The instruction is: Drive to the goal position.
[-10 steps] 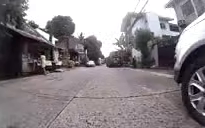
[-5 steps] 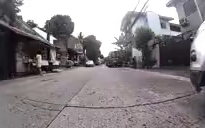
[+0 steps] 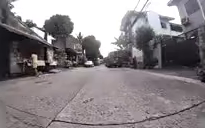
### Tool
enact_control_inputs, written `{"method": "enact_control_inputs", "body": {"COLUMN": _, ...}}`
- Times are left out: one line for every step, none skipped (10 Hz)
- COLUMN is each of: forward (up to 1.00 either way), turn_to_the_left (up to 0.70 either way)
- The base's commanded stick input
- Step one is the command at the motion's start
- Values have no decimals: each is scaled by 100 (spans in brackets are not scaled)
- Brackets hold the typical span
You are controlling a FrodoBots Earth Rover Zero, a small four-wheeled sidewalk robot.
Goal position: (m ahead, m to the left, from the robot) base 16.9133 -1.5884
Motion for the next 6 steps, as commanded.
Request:
{"method": "enact_control_inputs", "body": {"forward": 70, "turn_to_the_left": 0}}
{"method": "enact_control_inputs", "body": {"forward": 70, "turn_to_the_left": 0}}
{"method": "enact_control_inputs", "body": {"forward": 70, "turn_to_the_left": 0}}
{"method": "enact_control_inputs", "body": {"forward": 70, "turn_to_the_left": 0}}
{"method": "enact_control_inputs", "body": {"forward": 70, "turn_to_the_left": 0}}
{"method": "enact_control_inputs", "body": {"forward": 70, "turn_to_the_left": 0}}
